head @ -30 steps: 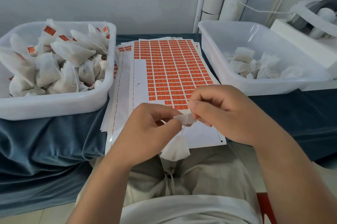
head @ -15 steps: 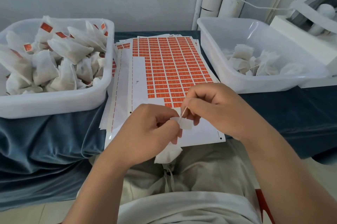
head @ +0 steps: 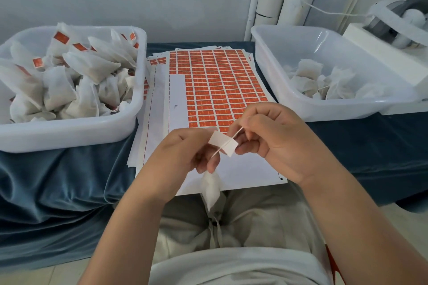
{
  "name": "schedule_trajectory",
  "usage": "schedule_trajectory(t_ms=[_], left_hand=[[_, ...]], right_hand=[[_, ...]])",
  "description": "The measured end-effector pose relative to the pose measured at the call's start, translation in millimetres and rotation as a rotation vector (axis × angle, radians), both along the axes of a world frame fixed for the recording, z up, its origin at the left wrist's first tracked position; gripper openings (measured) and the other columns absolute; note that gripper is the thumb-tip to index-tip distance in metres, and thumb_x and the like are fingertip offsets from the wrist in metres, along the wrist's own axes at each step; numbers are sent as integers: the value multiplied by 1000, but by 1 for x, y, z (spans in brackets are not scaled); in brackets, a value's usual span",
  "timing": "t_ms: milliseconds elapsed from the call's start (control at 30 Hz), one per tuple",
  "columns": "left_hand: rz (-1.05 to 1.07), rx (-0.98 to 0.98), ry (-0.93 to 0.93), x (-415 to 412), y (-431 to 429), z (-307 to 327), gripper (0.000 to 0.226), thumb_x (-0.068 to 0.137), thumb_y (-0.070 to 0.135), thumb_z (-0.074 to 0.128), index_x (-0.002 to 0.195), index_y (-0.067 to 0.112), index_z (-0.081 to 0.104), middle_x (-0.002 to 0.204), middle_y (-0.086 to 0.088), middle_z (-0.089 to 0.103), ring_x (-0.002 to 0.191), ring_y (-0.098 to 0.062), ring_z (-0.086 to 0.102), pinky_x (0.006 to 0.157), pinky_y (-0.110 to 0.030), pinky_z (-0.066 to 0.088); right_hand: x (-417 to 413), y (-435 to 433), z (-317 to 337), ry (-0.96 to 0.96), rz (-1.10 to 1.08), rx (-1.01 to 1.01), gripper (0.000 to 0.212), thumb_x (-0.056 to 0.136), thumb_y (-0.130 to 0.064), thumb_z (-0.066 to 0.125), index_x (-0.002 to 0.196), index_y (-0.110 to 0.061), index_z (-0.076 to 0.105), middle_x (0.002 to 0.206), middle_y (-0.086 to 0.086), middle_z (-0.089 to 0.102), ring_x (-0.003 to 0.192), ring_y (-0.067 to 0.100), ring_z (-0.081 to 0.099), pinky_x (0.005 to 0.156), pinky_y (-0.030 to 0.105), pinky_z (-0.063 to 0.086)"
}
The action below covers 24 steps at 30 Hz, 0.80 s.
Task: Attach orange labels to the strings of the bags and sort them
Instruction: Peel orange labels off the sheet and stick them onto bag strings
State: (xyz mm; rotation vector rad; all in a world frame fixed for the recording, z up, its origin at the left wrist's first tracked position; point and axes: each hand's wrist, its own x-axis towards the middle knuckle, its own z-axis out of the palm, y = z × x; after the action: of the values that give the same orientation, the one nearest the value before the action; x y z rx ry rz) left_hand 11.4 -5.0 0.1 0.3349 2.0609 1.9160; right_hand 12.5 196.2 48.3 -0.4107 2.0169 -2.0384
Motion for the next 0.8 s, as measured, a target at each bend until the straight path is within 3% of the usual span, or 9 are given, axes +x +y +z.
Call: schedule_trajectory(t_ms=[133, 300, 367, 467, 600, 667, 800], left_hand=[[-123, 153, -2, 2, -3, -5, 34, 91, 46, 57, 70, 29, 78, 58, 7, 59, 54, -7, 43, 59, -17, 42], [-133, 238, -32, 1, 0, -8, 29, 85, 54, 75, 69, 30, 79, 52, 9, 54, 53, -7, 40, 69, -34, 34], [-148, 249, -27, 1, 1, -10, 38, 79, 66, 79, 65, 31, 76, 51, 10, 54, 53, -7, 41, 70, -37, 33], [-142, 263, -27, -1, 1, -12, 38, 78, 68, 79, 66, 32, 76, 50, 11, 52, 52, -8, 39, 70, -37, 32], [-70, 217, -13, -2, 1, -13, 30, 83, 54, 75, 80, 25, 83, 49, 7, 52, 50, -9, 40, 60, -27, 36], [-65, 178, -5, -2, 1, -12, 33, 83, 53, 74, 86, 22, 84, 50, 5, 53, 49, -9, 42, 55, -20, 39], [-52, 123, 0, -3, 0, -10, 35, 84, 52, 76, 88, 18, 84, 51, 0, 55, 48, -11, 42, 52, -19, 40]], right_hand=[[-1, 1, -1, -8, -1, -14, 39, 92, -11, 50, 58, -25, 66, 86, 5, 78, 75, 18, 75, 65, 22, 59], [-3, 3, -2, 11, 16, -21, 39, 92, -10, 49, 60, -23, 65, 85, 6, 76, 73, 16, 71, 64, 23, 57], [-3, 3, -3, 36, 0, 25, 36, 92, -11, 50, 62, -23, 65, 84, 5, 76, 71, 15, 67, 63, 22, 55], [-4, 3, -4, 67, -20, 73, 36, 92, -13, 51, 63, -26, 67, 83, 3, 75, 69, 13, 63, 63, 23, 53], [-4, 2, -4, 112, -53, 155, 34, 93, -19, 51, 67, -29, 71, 83, 0, 74, 72, 10, 65, 67, 25, 55], [-4, 2, -6, 144, -83, 206, 28, 93, -21, 52, 75, -21, 73, 80, -1, 73, 72, 9, 66, 68, 24, 56], [-6, 2, -10, 200, -101, 299, 29, 100, -12, 53, 77, -17, 70, 77, -5, 72, 71, 7, 67, 69, 21, 58]])
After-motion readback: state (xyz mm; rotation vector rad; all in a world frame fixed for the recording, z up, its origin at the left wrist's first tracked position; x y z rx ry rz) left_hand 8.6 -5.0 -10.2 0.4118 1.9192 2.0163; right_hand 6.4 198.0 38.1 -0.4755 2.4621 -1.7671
